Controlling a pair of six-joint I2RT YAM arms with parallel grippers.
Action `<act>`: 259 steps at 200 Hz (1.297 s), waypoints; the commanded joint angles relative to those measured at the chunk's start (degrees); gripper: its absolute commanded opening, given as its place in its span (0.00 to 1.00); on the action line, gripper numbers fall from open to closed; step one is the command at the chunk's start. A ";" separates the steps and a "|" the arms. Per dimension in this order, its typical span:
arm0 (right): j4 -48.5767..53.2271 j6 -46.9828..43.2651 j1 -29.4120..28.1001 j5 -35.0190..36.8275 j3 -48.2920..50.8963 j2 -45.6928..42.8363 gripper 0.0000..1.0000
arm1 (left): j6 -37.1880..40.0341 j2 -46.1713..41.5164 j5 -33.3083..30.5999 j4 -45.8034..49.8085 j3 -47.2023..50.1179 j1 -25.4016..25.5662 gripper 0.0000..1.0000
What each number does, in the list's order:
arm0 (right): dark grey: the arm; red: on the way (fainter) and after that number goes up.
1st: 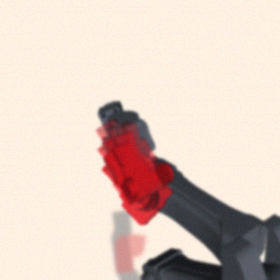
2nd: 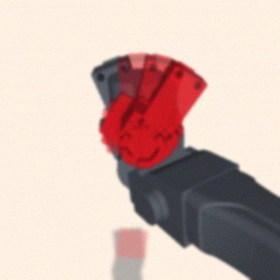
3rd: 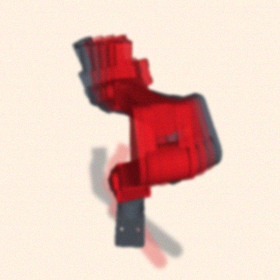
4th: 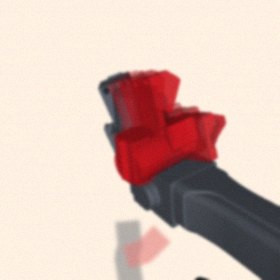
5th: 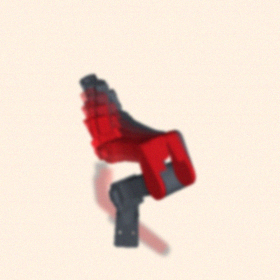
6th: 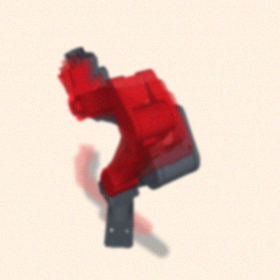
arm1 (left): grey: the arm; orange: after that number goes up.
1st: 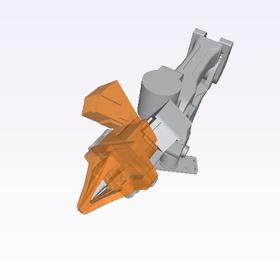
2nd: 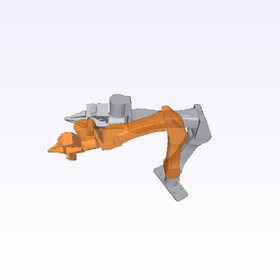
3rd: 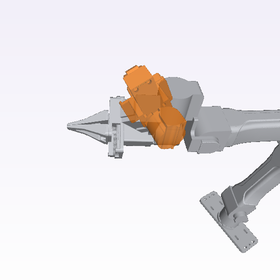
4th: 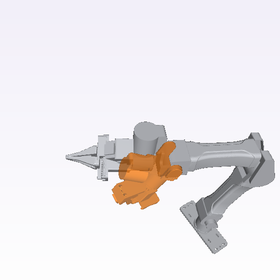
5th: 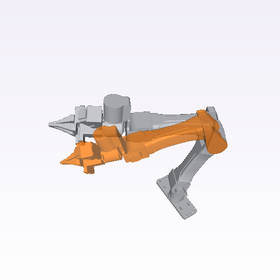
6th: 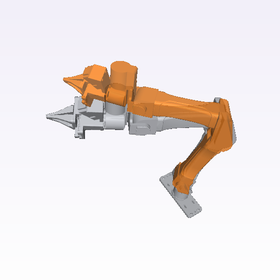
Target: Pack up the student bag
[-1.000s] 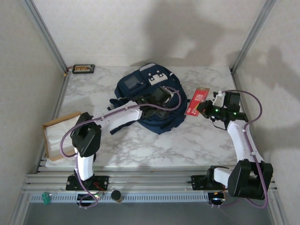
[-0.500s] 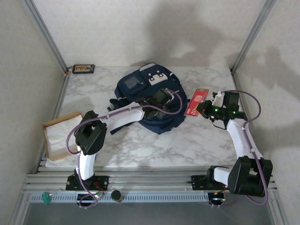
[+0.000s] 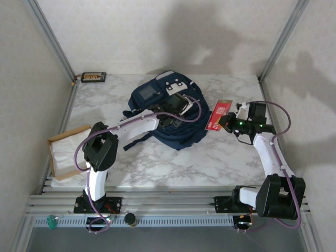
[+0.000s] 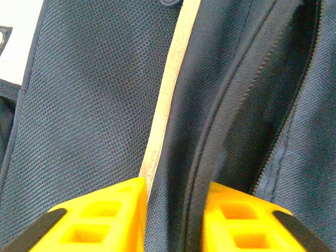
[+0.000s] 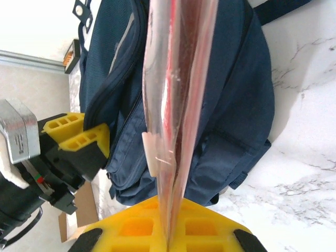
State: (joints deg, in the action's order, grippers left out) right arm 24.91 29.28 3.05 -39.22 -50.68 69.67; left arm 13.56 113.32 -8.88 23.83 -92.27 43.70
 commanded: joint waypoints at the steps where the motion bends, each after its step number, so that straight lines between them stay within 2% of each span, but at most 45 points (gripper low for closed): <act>1: -0.48 -0.61 -1.74 -3.51 -1.56 0.50 0.00 | -0.71 -1.80 -1.78 0.24 -2.10 -1.69 0.10; 12: -1.56 0.36 -2.78 -4.19 -1.02 0.49 0.00 | -1.90 -1.78 -3.07 -0.09 -3.31 -1.64 0.00; 25: -2.79 1.55 -4.38 -4.12 -0.61 0.38 0.00 | -3.90 -1.85 -3.84 0.68 -5.10 -1.65 0.00; 38: -4.77 3.68 -5.98 -4.80 0.14 0.16 0.00 | -6.27 -2.25 -0.95 1.82 -6.92 -1.61 0.00; 55: -10.45 8.19 -8.80 -5.79 2.16 -0.06 0.00 | -10.66 -2.66 1.94 2.37 -9.08 -1.11 0.00; 84: -18.52 13.67 -14.48 -6.07 3.15 2.15 0.00 | -16.56 -3.00 3.22 2.14 -11.97 1.30 0.00; 124: -30.88 22.49 -18.47 -5.50 3.77 6.18 0.00 | -24.54 0.84 4.65 6.01 -20.96 4.31 0.00; 158: -39.75 30.13 -18.78 -1.28 3.92 9.42 0.00 | -31.13 2.43 5.50 6.53 -25.56 5.86 0.00; 189: -44.41 34.01 -18.80 5.35 4.49 10.44 0.00 | -34.47 2.39 6.43 5.92 -25.74 6.48 0.00; 239: -47.53 34.79 -20.38 13.82 4.34 14.78 0.00 | -37.30 2.07 5.15 5.09 -25.16 6.48 0.00; 251: -48.84 34.74 -21.84 12.35 2.77 17.66 0.06 | -37.89 2.45 6.31 4.30 -25.19 6.48 0.00; 259: -47.88 33.91 -22.79 11.93 1.44 19.06 0.15 | -38.23 2.82 5.68 4.31 -25.32 6.48 0.00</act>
State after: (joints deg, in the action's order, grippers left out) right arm -18.70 63.24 -17.39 -29.71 -46.28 84.79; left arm -21.54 117.10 -4.99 34.11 -114.02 49.04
